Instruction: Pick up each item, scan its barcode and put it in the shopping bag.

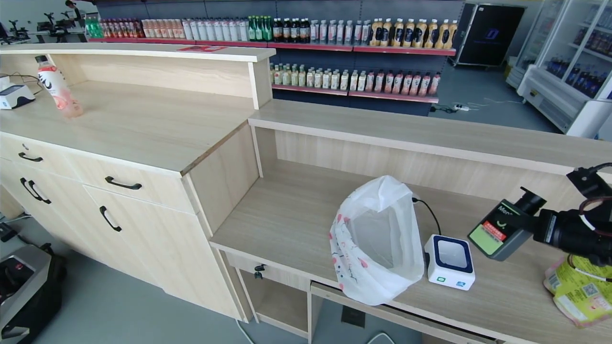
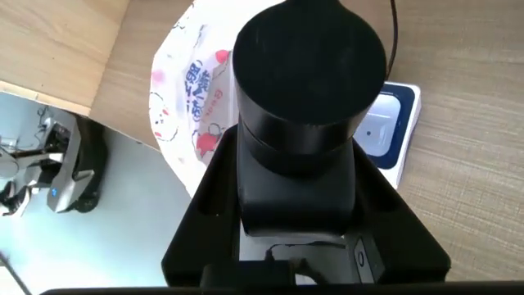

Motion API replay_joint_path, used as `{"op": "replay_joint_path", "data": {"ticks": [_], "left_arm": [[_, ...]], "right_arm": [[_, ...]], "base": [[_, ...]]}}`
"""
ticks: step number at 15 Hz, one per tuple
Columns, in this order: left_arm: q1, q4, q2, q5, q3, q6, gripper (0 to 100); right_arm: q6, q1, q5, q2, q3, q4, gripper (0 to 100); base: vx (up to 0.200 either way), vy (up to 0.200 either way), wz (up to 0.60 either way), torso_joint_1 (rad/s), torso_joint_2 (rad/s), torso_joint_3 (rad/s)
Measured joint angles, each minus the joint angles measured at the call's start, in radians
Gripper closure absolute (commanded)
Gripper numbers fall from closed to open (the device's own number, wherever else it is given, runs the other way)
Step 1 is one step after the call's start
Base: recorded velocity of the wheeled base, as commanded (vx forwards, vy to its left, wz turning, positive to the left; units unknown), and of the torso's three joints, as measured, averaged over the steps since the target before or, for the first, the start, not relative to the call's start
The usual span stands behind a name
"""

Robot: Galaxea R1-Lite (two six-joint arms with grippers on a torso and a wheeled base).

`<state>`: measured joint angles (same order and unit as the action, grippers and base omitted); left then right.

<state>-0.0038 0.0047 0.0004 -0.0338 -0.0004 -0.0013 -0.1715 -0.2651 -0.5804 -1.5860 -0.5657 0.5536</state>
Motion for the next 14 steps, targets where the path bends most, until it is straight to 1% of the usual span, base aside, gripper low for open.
{"op": "replay_joint_path", "data": {"ticks": [2,3,4,6,9,14], "left_arm": [[-0.001,0.0,0.0,0.0,0.0,0.0,0],[-0.001,0.0,0.0,0.0,0.0,0.0,0],[-0.001,0.0,0.0,0.0,0.0,0.0,0],[0.0,0.0,0.0,0.0,0.0,0.0,0],[0.0,0.0,0.0,0.0,0.0,0.0,0],[0.0,0.0,0.0,0.0,0.0,0.0,0]], "right_arm": [[-0.006,-0.039,-0.053,-0.031,-0.007,-0.007,100],[-0.008,-0.065,-0.114,-0.045,-0.01,-0.008,100],[-0.009,-0.09,-0.146,-0.06,-0.02,-0.009,100],[-0.008,-0.111,-0.158,-0.089,-0.042,-0.013,100],[0.004,-0.118,-0.157,-0.134,-0.07,-0.011,100],[0.093,-0.147,-0.156,-0.17,-0.07,-0.03,100]], "base": [[0.0,0.0,0.0,0.0,0.0,0.0],[0.0,0.0,0.0,0.0,0.0,0.0],[0.0,0.0,0.0,0.0,0.0,0.0],[0.0,0.0,0.0,0.0,0.0,0.0],[0.0,0.0,0.0,0.0,0.0,0.0],[0.0,0.0,0.0,0.0,0.0,0.0]]}}
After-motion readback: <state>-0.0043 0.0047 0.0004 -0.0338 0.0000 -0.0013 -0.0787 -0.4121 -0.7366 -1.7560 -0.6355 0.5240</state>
